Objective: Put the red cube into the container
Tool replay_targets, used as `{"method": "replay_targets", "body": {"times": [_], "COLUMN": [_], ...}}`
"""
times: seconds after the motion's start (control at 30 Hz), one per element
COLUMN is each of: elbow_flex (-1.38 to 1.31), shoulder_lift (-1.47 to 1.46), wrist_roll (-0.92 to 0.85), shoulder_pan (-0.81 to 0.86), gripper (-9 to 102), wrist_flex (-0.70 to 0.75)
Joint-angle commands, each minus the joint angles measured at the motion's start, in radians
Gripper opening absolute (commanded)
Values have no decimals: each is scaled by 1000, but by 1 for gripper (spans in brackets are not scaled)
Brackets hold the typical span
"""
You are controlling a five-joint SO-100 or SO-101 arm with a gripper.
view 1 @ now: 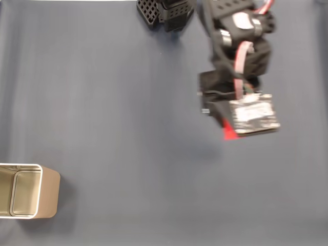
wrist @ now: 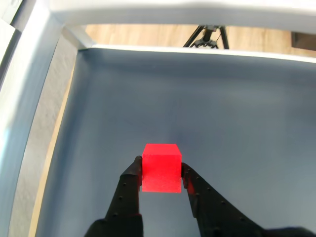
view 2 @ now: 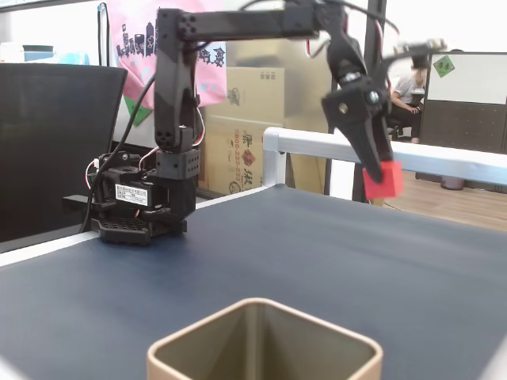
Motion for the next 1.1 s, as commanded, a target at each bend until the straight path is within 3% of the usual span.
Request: {"method": "replay_targets", "body": {"times": [0.0,0.47,1.07], "elbow_flex": [-9,-272,-660], "shoulder_lift": [95,-21,-376], "wrist_roll": [-94,-265,-256], "shoulder_pan": [120,568,853], "gripper": [0,0,0], "wrist_flex": [2,-66,-245]}}
